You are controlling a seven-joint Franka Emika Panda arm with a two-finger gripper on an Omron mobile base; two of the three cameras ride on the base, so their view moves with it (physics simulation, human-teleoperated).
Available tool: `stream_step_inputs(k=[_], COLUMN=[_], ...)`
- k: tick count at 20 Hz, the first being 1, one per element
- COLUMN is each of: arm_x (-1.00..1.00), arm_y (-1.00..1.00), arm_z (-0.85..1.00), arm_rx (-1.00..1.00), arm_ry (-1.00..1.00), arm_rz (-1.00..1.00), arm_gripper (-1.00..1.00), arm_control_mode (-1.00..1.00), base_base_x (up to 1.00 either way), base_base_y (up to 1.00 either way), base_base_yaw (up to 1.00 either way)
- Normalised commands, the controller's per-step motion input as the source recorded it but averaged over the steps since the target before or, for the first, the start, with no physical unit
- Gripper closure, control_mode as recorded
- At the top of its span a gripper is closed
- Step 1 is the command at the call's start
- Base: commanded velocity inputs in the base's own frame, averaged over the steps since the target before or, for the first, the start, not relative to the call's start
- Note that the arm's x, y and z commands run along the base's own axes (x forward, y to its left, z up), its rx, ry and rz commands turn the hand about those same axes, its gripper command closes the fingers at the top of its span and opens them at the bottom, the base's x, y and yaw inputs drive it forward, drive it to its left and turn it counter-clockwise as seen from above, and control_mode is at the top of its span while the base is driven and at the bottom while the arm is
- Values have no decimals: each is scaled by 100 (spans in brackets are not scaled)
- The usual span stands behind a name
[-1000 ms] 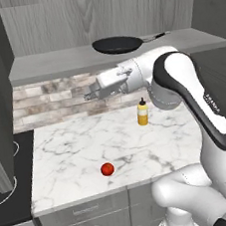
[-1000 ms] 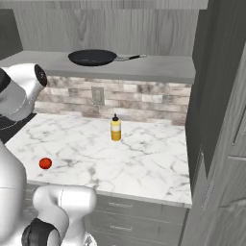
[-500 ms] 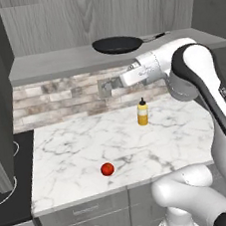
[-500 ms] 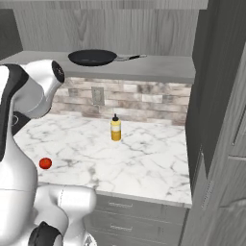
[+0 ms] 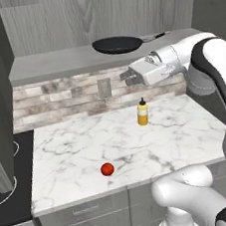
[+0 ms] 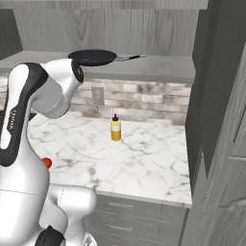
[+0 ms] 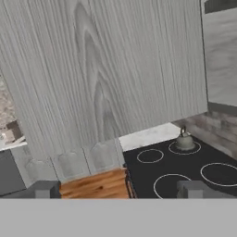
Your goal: Pick the pan from the cabinet and place it on the stove. Then turn on the stove burner for the pan.
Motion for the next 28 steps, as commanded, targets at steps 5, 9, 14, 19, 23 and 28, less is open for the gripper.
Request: stream_step_inputs(k=[5,9,14,19,23,28], arm_x=[9,12,16,17,21,23], arm_y=[-46,-41,-38,-37,-45,-48], arm_z=[4,9,21,17,1,0], arm_rx=[-2,-3,-6,-7,-3,0], arm_ry=[-16,-13,-12,-9,-4,-1], arm_rz=[-2,-4,-5,-6,-4,-3], arm_gripper=[-100,-100,-100,-100,-100,-100], arm_control_mode=[-100,-100,-100,-100,-100,-100], base_base_x=[0,0,0,0,0,0], base_base_y=[0,0,0,0,0,0], base_base_yaw=[0,0,0,0,0,0])
